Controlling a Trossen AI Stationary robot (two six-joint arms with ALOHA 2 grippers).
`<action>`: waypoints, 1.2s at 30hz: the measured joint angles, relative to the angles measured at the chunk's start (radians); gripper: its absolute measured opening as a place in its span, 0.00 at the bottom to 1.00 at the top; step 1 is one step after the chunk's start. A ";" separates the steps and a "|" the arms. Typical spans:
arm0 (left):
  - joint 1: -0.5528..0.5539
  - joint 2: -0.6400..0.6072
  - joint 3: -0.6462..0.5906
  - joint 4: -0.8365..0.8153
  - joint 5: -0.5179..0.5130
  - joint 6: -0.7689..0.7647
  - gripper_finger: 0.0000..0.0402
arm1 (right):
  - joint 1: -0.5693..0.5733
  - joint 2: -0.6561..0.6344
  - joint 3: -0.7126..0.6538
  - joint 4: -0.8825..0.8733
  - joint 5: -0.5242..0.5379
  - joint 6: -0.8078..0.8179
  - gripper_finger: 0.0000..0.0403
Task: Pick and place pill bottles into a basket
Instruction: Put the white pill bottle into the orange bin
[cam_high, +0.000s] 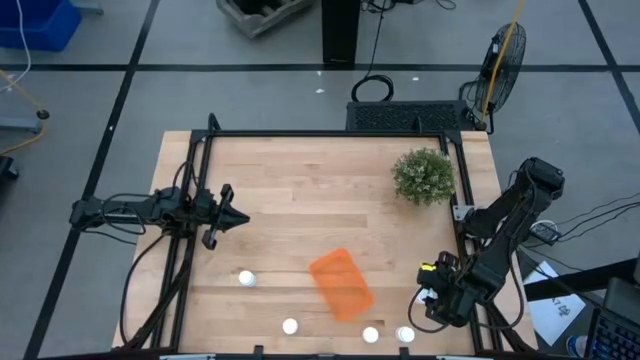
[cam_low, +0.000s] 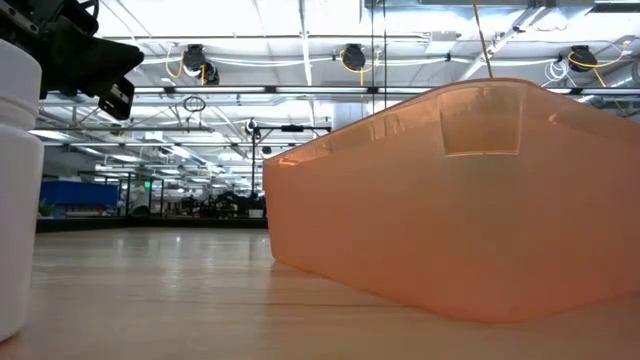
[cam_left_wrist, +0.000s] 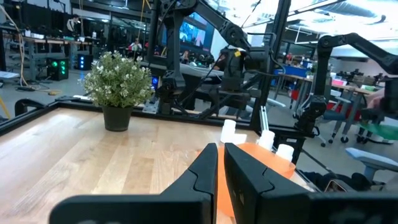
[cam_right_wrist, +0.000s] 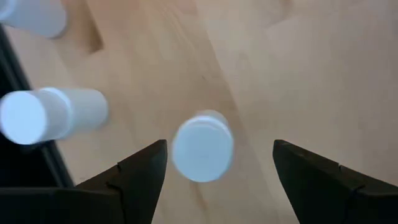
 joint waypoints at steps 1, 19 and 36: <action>0.000 0.000 0.000 0.001 0.000 0.000 0.08 | 0.002 0.000 -0.008 0.030 0.000 -0.001 0.70; 0.000 0.000 0.000 0.001 0.000 0.000 0.08 | 0.003 0.000 -0.097 0.112 -0.027 0.010 0.70; 0.000 0.000 0.000 0.001 0.000 0.000 0.08 | 0.003 -0.002 -0.097 0.131 -0.043 0.002 0.36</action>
